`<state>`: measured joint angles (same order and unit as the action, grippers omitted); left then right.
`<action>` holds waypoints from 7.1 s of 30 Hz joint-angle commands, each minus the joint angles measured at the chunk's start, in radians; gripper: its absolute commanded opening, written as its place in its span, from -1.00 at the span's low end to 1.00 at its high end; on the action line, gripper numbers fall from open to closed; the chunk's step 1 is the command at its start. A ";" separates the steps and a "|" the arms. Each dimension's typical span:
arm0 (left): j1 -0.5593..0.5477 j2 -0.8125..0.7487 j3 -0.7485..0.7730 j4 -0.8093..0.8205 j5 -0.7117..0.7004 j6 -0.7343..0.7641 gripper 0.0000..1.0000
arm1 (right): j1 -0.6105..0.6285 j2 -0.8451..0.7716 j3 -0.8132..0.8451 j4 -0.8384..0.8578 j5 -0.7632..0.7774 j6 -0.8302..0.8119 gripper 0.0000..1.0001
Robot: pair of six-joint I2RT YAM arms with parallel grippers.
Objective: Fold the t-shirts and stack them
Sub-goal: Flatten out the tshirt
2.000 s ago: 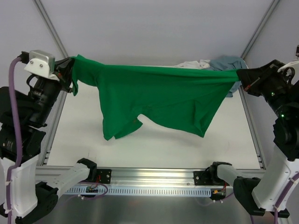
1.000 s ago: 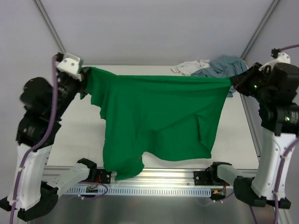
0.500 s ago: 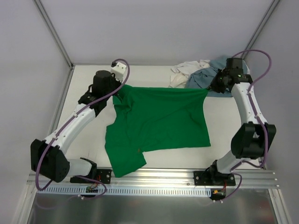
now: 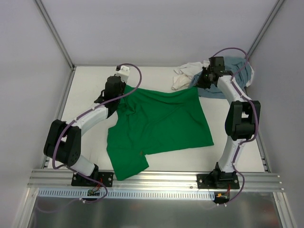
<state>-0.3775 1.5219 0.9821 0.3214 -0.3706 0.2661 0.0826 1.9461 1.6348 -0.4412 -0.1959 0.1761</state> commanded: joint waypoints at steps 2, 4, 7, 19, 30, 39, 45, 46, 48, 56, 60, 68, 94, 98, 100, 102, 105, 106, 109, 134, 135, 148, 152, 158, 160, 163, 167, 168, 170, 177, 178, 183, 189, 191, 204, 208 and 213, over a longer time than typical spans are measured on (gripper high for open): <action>0.011 0.058 0.013 0.235 -0.108 0.032 -1.00 | 0.008 0.052 0.126 0.087 0.018 -0.023 -0.99; 0.011 0.090 0.024 0.269 -0.111 0.025 -1.00 | 0.011 0.071 0.143 0.107 0.042 -0.029 -0.99; 0.011 0.138 0.056 0.263 -0.125 -0.004 -1.00 | 0.008 0.108 0.184 0.124 0.065 -0.032 -0.99; 0.025 0.179 0.030 0.519 -0.191 0.018 -0.09 | -0.037 0.169 0.264 0.177 0.190 -0.104 -0.11; 0.068 -0.095 -0.066 0.614 -0.133 0.249 0.97 | -0.078 -0.177 0.041 0.180 0.165 -0.168 0.43; 0.066 -0.322 0.033 -0.127 -0.028 -0.189 0.97 | -0.078 -0.554 -0.289 0.108 0.095 -0.125 0.50; 0.068 -0.226 0.234 -0.734 0.238 -0.465 0.97 | -0.049 -0.748 -0.472 0.026 0.112 -0.127 0.51; 0.068 -0.200 0.253 -0.770 0.254 -0.479 0.96 | -0.043 -0.759 -0.490 0.018 0.105 -0.116 0.51; 0.068 -0.114 0.309 -0.870 0.265 -0.514 0.94 | -0.029 -0.765 -0.515 -0.016 0.078 -0.104 0.51; 0.100 0.202 0.481 -1.013 0.129 -0.649 0.93 | -0.024 -0.748 -0.460 -0.085 0.072 -0.122 0.51; 0.101 0.241 0.480 -0.903 0.099 -0.650 0.93 | -0.024 -0.722 -0.403 -0.122 0.084 -0.130 0.51; 0.259 0.270 0.420 -0.713 0.231 -0.723 0.88 | -0.023 -0.618 -0.282 -0.177 0.098 -0.144 0.52; 0.400 0.572 0.596 -0.568 0.578 -0.751 0.51 | -0.030 -0.328 -0.050 -0.149 0.013 -0.095 0.52; 0.410 0.543 0.589 -0.602 0.539 -0.719 0.50 | -0.030 -0.309 -0.036 -0.146 0.012 -0.087 0.52; 0.411 0.537 0.587 -0.613 0.527 -0.705 0.50 | -0.029 -0.306 -0.036 -0.142 0.010 -0.084 0.52; 0.414 0.535 0.589 -0.631 0.515 -0.699 0.49 | -0.029 -0.300 -0.030 -0.140 0.007 -0.081 0.52; 0.419 0.535 0.576 -0.634 0.506 -0.693 0.49 | -0.030 -0.297 -0.024 -0.139 0.007 -0.081 0.53; 0.419 0.535 0.570 -0.631 0.504 -0.693 0.49 | -0.029 -0.297 -0.024 -0.139 0.007 -0.081 0.53; 0.419 0.554 0.570 -0.628 0.506 -0.697 0.49 | -0.030 -0.302 -0.021 -0.145 0.009 -0.084 0.53; 0.408 0.739 0.733 -0.616 0.625 -0.794 -0.70 | -0.038 -0.323 0.013 -0.182 0.027 -0.104 0.54; 0.410 0.741 0.740 -0.622 0.627 -0.794 -1.00 | -0.038 -0.323 0.016 -0.182 0.029 -0.104 0.54; 0.400 0.712 0.849 -0.481 0.523 -0.766 -1.00 | -0.040 -0.338 0.003 -0.188 0.010 -0.096 0.54; 0.390 0.741 0.975 -0.449 0.480 -0.748 -1.00 | -0.040 -0.337 0.005 -0.191 0.007 -0.096 0.55; 0.382 0.768 1.081 -0.398 0.403 -0.688 -1.00 | -0.040 -0.328 0.010 -0.195 0.006 -0.101 0.55; 0.381 0.782 1.101 -0.398 0.392 -0.667 -1.00 | -0.041 -0.323 0.010 -0.198 0.004 -0.101 0.55; 0.382 0.790 1.115 -0.390 0.403 -0.660 -0.66 | -0.040 -0.311 0.013 -0.200 0.004 -0.098 0.57; 0.382 0.765 1.086 -0.409 0.403 -0.630 0.98 | -0.040 -0.294 0.028 -0.200 0.006 -0.098 0.68; 0.381 0.758 1.080 -0.424 0.404 -0.608 0.97 | -0.041 -0.286 0.033 -0.200 0.012 -0.102 0.72; 0.382 0.724 1.058 -0.441 0.406 -0.591 0.97 | -0.040 -0.273 0.056 -0.202 0.013 -0.124 0.75; 0.381 0.569 0.926 -0.444 0.426 -0.515 0.97 | -0.047 -0.066 0.204 -0.168 -0.045 -0.115 0.79; 0.382 0.552 0.899 -0.449 0.430 -0.515 0.97 | -0.046 0.010 0.236 -0.166 -0.054 -0.096 0.79; 0.381 0.443 0.836 -0.464 0.447 -0.519 0.97 | -0.046 0.212 0.398 -0.130 -0.115 -0.030 0.78; 0.347 0.347 0.762 -0.487 0.456 -0.502 0.98 | -0.046 0.393 0.491 -0.094 -0.195 0.046 0.76; 0.342 0.319 0.745 -0.498 0.453 -0.487 0.97 | -0.047 0.416 0.505 -0.077 -0.208 0.059 0.76; 0.322 0.314 0.743 -0.525 0.457 -0.470 0.97 | -0.052 0.389 0.547 -0.031 -0.247 0.102 0.74; 0.321 0.343 0.776 -0.528 0.466 -0.473 0.97 | -0.053 0.393 0.551 -0.027 -0.252 0.109 0.75; 0.319 0.351 0.788 -0.530 0.467 -0.470 0.97 | -0.049 0.344 0.527 -0.056 -0.252 0.103 0.74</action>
<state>-0.0471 1.8648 1.7279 -0.2157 0.0776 -0.2226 0.0303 2.4062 2.1391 -0.5060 -0.4244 0.2729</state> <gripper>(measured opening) 0.986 0.873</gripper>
